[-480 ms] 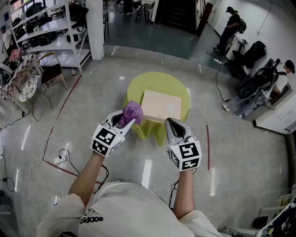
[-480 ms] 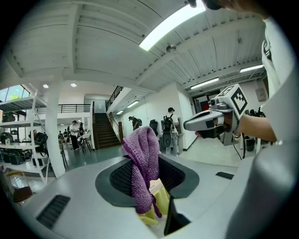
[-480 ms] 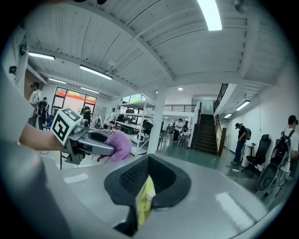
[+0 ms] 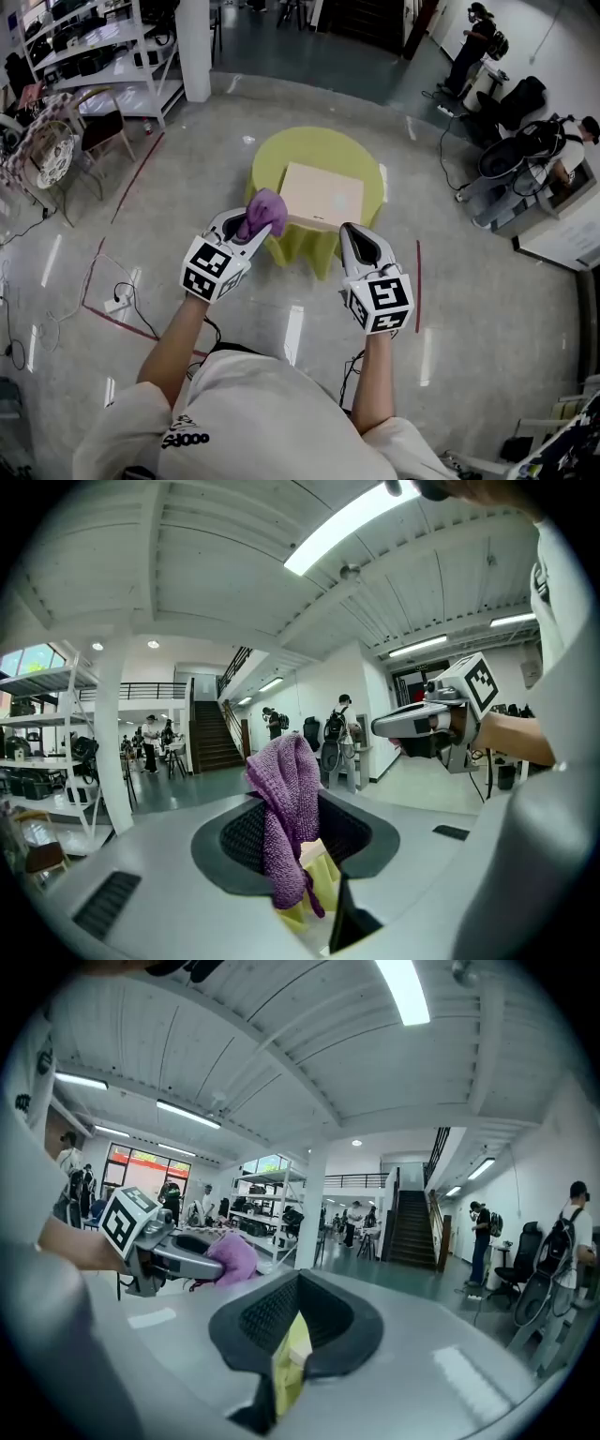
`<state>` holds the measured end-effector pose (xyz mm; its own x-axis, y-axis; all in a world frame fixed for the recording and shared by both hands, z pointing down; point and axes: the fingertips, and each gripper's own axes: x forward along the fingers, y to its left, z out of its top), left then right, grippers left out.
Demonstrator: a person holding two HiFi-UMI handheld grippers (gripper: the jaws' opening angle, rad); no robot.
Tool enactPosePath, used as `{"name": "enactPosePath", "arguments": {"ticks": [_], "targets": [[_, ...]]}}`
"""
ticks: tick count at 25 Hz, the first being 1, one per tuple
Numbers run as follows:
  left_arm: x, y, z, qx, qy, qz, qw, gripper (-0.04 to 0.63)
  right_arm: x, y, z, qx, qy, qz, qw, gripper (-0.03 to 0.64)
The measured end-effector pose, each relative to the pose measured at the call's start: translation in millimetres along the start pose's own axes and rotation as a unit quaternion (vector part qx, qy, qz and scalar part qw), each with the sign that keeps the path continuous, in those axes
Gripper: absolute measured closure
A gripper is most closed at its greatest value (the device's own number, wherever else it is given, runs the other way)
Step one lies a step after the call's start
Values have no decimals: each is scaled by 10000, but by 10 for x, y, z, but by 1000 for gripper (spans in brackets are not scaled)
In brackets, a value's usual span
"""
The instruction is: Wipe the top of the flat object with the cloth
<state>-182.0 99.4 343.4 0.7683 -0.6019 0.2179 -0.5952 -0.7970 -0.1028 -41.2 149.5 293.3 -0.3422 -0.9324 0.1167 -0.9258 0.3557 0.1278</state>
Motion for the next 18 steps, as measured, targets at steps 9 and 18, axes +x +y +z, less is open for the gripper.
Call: {"name": "enactPosePath", "arguments": {"ticks": [9, 18], "targets": [[70, -118, -217, -170, 364, 196, 9990, 463, -29, -95, -276, 518, 177, 465, 9974, 607], [458, 271, -453, -345, 575, 236, 9975, 462, 494, -313, -524, 439, 360, 392, 9976, 607]]}}
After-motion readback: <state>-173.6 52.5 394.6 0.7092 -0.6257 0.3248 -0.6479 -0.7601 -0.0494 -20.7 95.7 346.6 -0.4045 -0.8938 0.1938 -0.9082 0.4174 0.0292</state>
